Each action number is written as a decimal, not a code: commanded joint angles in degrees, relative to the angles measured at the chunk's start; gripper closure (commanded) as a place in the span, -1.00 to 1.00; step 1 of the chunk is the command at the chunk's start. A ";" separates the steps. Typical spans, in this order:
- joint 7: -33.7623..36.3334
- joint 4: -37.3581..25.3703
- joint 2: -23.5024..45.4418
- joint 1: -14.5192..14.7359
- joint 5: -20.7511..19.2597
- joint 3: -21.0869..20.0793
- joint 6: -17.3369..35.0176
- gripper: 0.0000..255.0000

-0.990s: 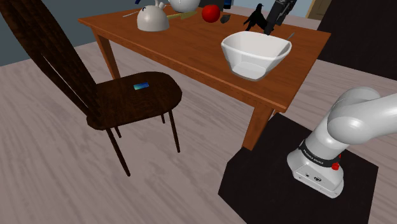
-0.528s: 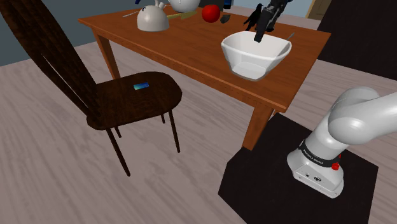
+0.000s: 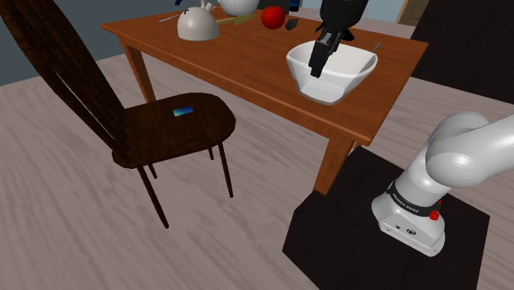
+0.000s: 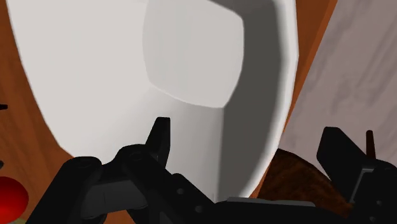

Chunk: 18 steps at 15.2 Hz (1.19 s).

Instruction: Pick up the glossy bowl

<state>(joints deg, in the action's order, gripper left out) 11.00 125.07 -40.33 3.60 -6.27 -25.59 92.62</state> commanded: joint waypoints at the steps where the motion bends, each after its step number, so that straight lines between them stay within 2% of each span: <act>1: 0.75 0.85 0.31 0.09 -0.03 -0.87 0.89 -1.00; 8: 1.82 5.66 -0.58 0.68 0.47 -1.32 4.64 -1.00; 9: 1.81 5.71 -0.50 0.64 0.44 -1.30 4.77 1.00; 18: 1.83 5.66 -0.57 0.69 0.47 -1.31 4.64 1.00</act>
<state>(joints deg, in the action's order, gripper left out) 12.81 130.75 -40.92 4.25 -5.90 -26.86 97.30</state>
